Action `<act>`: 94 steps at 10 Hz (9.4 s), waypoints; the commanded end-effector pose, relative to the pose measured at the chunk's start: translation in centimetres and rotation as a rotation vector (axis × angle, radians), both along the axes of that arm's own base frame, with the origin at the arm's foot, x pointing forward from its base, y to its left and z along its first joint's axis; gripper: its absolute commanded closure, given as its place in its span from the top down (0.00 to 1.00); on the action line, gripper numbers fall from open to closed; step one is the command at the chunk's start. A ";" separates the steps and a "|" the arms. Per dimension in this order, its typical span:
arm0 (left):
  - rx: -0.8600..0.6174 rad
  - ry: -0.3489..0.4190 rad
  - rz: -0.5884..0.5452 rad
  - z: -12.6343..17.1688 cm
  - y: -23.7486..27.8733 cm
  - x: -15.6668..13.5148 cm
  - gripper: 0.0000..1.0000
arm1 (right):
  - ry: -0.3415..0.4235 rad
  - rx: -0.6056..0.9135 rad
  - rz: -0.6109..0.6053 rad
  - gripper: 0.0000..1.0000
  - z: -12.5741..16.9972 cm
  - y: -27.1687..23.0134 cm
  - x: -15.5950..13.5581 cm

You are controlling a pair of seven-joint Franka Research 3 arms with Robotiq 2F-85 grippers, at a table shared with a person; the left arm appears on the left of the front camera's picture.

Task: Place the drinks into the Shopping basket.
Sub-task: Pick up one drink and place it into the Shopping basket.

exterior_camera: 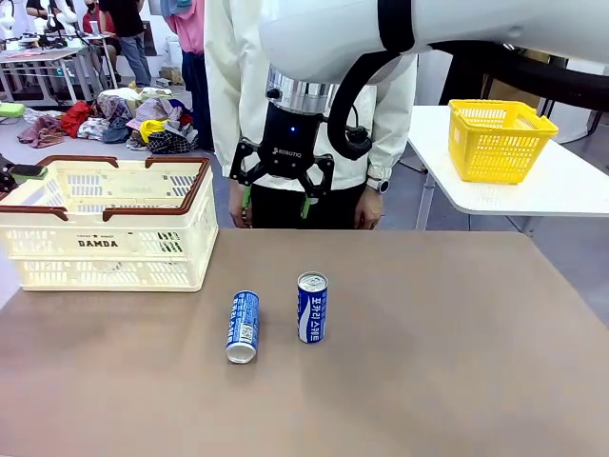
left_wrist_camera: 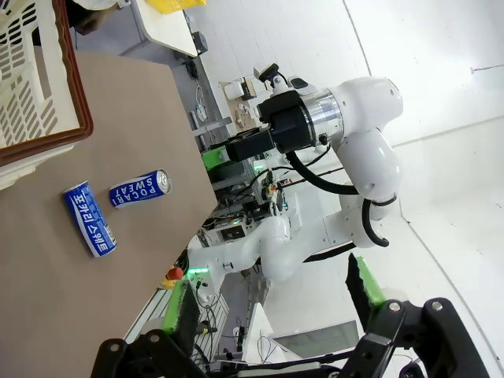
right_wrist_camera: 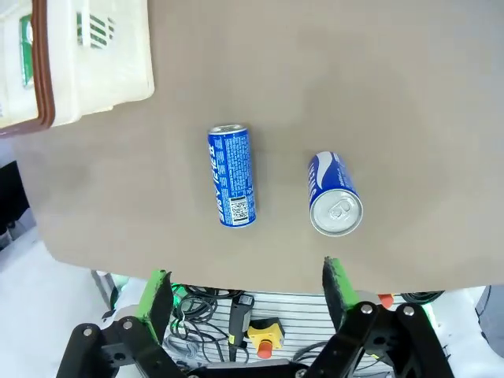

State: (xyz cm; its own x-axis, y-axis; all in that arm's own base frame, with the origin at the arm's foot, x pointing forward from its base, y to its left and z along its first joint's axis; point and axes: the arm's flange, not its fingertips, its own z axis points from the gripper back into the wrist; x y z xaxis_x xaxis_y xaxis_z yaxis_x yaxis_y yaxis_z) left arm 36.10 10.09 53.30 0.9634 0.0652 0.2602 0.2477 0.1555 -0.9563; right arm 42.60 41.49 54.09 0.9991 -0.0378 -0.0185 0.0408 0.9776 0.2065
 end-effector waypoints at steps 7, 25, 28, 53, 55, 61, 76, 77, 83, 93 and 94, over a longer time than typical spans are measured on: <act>-0.014 -0.009 -0.004 0.1 -0.1 -0.2 1.00 | 0.209 0.569 0.075 1.00 11.8 -25.2 -2.3; -0.038 0.177 0.150 0.8 -1.2 1.1 1.00 | 0.230 1.201 -0.293 1.00 2.7 -49.5 -10.4; 0.254 0.372 0.041 5.7 -12.5 3.6 1.00 | 0.230 1.201 -0.293 1.00 2.7 -49.5 -10.4; 1.408 0.063 0.130 -14.2 -39.5 -1.1 1.00 | 0.230 1.201 -0.293 1.00 2.7 -49.5 -10.4; 1.366 0.043 0.087 -17.1 -38.7 0.1 1.00 | 0.230 1.201 -0.293 1.00 2.7 -49.5 -10.4; 1.332 0.040 0.169 -22.3 -38.5 2.6 1.00 | 0.230 1.201 -0.293 1.00 2.7 -49.5 -10.4; 1.387 0.065 0.145 -23.6 -39.2 3.6 0.00 | 0.230 1.201 -0.293 1.00 2.7 -49.5 -10.4; 1.389 0.062 0.164 -22.3 -39.2 3.0 0.00 | 0.230 1.201 -0.293 1.00 2.7 -49.5 -10.4; 1.317 0.064 0.023 -7.2 -39.1 -1.5 0.00 | 0.230 1.201 -0.293 1.00 2.7 -49.5 -10.4; 1.293 0.040 0.063 -5.3 -37.8 -2.1 0.00 | 0.230 1.201 -0.293 1.00 2.7 -49.5 -10.4; 1.278 0.015 0.085 -2.5 -35.4 -1.3 0.00 | 0.230 1.201 -0.293 1.00 2.7 -49.5 -10.4</act>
State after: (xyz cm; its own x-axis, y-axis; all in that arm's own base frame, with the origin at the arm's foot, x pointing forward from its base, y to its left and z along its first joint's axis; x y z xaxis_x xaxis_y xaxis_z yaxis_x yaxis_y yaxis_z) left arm 34.21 -27.74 47.75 0.9770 -0.1668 0.1327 0.1826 0.9761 -0.1177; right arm 32.01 -7.88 56.26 0.9227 -0.1069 -0.3704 0.3827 0.1378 0.9136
